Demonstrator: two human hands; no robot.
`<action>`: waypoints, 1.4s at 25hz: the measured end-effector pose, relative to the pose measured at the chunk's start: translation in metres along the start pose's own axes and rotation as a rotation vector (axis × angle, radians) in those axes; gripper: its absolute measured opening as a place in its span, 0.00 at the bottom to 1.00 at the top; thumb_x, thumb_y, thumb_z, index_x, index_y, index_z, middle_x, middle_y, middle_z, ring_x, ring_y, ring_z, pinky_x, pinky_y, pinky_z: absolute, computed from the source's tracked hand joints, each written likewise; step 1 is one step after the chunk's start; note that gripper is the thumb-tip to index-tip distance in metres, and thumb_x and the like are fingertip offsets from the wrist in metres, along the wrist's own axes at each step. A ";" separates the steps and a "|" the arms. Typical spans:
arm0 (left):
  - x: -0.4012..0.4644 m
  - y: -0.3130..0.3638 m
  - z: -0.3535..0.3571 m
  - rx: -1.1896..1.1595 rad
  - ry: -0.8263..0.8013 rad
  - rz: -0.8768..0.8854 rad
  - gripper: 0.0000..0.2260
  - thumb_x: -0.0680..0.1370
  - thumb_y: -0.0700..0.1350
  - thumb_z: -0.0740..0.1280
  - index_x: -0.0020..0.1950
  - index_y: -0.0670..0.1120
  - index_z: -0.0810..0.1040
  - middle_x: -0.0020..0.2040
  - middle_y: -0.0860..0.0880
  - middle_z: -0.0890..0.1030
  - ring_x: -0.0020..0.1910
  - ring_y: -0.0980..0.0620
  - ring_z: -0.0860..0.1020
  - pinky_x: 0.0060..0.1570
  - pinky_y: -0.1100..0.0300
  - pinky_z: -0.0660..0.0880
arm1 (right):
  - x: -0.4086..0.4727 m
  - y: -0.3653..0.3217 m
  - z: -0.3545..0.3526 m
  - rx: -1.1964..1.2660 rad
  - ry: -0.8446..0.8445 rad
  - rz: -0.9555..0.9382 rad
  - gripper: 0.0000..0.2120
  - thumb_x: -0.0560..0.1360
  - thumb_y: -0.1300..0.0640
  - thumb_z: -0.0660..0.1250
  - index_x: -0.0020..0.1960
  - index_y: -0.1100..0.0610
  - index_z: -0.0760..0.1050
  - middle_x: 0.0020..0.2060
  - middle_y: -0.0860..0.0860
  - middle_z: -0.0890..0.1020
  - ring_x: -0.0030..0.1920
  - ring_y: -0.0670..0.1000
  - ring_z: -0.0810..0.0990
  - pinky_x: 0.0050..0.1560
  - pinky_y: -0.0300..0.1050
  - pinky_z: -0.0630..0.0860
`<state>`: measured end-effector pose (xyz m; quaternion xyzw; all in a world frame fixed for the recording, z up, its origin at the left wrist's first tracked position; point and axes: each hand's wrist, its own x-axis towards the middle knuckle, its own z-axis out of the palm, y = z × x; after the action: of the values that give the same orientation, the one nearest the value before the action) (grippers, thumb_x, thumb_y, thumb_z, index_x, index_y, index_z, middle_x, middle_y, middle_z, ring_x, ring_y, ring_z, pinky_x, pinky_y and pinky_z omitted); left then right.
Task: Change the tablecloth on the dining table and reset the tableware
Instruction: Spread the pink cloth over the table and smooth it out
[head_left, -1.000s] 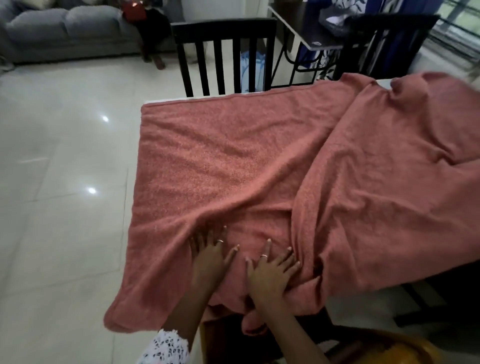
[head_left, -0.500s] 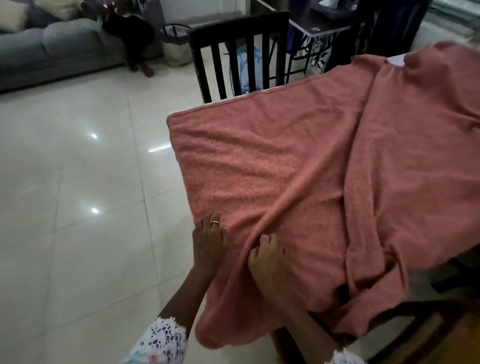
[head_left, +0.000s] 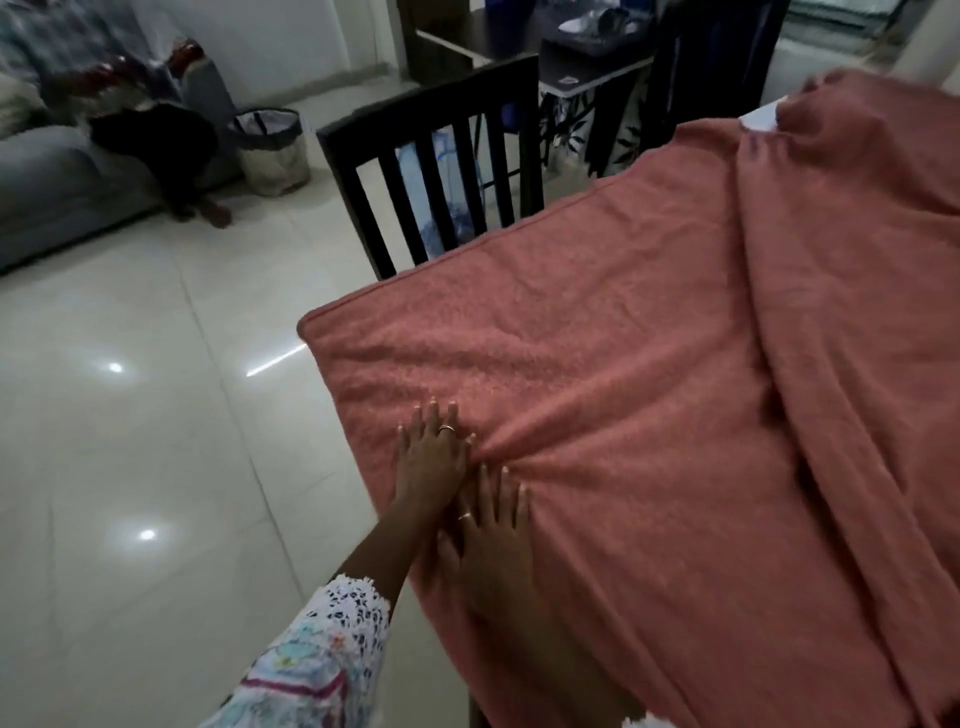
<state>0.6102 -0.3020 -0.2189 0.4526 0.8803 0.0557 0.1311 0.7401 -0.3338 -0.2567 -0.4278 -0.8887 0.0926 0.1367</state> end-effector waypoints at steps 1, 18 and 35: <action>0.014 -0.008 0.002 -0.021 0.027 0.008 0.26 0.82 0.55 0.51 0.78 0.49 0.50 0.78 0.44 0.51 0.77 0.43 0.46 0.74 0.44 0.44 | 0.000 -0.005 0.008 0.049 -0.046 -0.014 0.27 0.70 0.44 0.59 0.66 0.53 0.72 0.67 0.60 0.72 0.69 0.63 0.65 0.69 0.61 0.55; 0.076 -0.062 -0.015 -0.074 -0.148 0.054 0.32 0.79 0.63 0.50 0.78 0.47 0.52 0.78 0.43 0.47 0.76 0.37 0.42 0.67 0.29 0.41 | -0.103 0.067 -0.068 -0.095 0.317 1.324 0.26 0.74 0.48 0.50 0.61 0.61 0.75 0.68 0.65 0.69 0.71 0.68 0.61 0.69 0.68 0.57; -0.205 0.184 0.046 -0.153 -0.599 1.238 0.40 0.73 0.71 0.44 0.77 0.48 0.55 0.67 0.43 0.74 0.64 0.42 0.73 0.63 0.53 0.67 | -0.212 -0.011 -0.135 0.546 0.976 1.608 0.11 0.79 0.56 0.58 0.40 0.55 0.73 0.35 0.51 0.77 0.36 0.45 0.74 0.35 0.32 0.68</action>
<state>0.8812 -0.3619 -0.1862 0.8571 0.3795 0.0548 0.3441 0.9020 -0.5009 -0.1609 -0.8509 -0.1261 0.1734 0.4795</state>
